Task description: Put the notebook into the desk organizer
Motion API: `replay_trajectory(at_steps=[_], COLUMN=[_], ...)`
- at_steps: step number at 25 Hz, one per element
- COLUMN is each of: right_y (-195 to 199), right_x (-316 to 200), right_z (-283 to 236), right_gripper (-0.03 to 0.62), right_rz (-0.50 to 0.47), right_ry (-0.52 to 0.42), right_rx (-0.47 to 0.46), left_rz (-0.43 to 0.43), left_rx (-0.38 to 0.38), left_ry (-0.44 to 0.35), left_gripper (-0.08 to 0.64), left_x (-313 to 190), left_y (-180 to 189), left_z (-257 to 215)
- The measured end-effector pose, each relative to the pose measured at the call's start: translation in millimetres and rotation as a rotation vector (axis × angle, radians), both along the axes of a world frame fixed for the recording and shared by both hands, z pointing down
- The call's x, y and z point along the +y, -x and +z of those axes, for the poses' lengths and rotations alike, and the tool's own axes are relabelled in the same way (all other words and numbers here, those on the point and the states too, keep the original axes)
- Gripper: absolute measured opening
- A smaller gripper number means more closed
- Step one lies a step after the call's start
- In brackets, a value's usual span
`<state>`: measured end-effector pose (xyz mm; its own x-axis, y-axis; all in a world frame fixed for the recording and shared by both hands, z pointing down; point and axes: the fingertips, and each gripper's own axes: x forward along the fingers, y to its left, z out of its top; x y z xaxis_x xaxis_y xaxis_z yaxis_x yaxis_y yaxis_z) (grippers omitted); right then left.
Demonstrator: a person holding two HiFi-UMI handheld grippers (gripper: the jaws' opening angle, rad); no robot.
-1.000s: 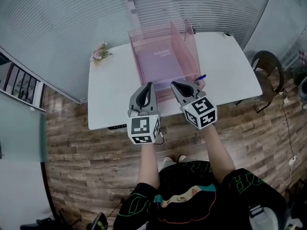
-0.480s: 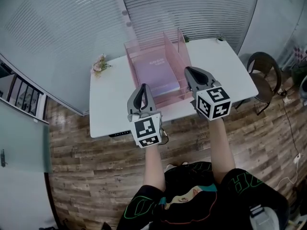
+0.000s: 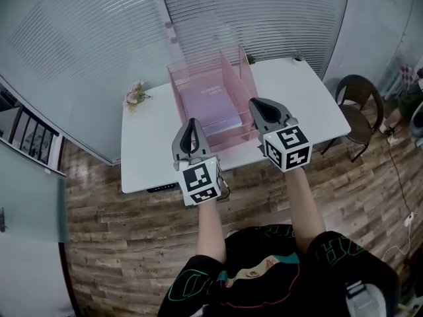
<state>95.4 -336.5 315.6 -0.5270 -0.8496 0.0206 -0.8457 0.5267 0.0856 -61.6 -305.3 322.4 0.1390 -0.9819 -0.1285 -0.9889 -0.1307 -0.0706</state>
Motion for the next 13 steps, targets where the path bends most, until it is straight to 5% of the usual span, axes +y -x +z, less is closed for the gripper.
replay_trajectory(at_steps=[13], right_y=[2.9], right_x=[4.2], right_z=[0.3], right_gripper=[0.002], right_rz=[-0.047], right_ry=[-0.029], right_rx=[0.031], left_rz=[0.003], left_rx=[0.008], left_ry=[-0.028], left_gripper=[-0.005], left_x=[10.2], left_y=[-4.7], left_z=[6.2])
